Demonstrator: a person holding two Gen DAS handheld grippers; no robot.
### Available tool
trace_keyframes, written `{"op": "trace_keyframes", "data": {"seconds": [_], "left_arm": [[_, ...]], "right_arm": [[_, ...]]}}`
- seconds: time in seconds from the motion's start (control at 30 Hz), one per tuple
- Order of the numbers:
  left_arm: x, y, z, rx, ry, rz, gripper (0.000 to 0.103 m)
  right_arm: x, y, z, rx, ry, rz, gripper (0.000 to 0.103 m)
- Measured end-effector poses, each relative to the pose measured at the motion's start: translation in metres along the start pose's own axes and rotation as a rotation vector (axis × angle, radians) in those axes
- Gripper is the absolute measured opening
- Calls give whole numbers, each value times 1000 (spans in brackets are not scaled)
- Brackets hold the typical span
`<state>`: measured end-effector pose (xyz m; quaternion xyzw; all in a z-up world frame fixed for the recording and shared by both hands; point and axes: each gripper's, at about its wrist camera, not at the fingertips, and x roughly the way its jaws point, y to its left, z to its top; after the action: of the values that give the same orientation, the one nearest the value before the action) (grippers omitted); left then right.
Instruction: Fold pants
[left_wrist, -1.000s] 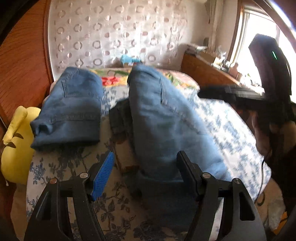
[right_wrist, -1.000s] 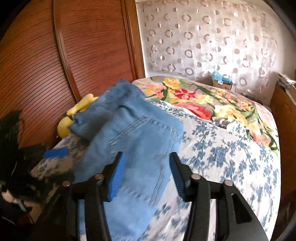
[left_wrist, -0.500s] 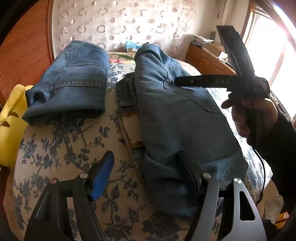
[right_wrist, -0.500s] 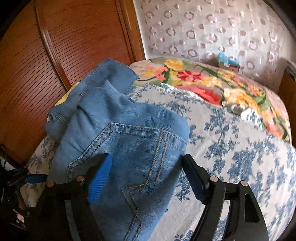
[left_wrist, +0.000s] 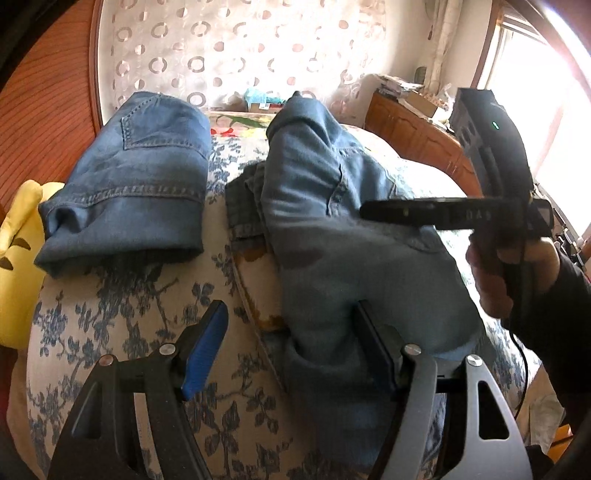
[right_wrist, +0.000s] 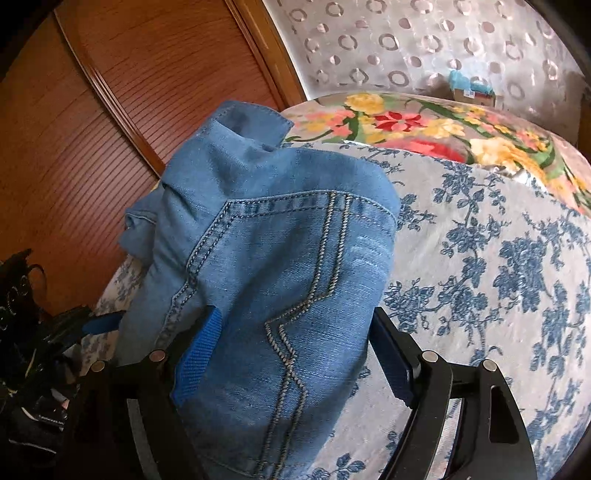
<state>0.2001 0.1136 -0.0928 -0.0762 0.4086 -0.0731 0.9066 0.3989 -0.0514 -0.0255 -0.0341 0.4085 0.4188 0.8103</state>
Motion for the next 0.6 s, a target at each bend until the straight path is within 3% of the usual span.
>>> {"op": "trace_keyframes", "data": {"seconds": [0.03,0.1,0.2,0.3,0.6], "left_arm": [[2,0,2,4,-6,-1,71],[5,1,6,5,-15,-4,71],[7,5,9,-15,-29,-18,71],[4,7,13,-26,-48,-36,71],[-39,17,41,-39,-201,-76,71]], "right_arm": [[1,-1,0,2,-3,9,77],[1,1,-1,-7,-7,33,53],[-6,2,0,-6,-16,59,25],[-25,4,5,25,-55,79,20],[-85,80,44,-123,-154,-14,18]]}}
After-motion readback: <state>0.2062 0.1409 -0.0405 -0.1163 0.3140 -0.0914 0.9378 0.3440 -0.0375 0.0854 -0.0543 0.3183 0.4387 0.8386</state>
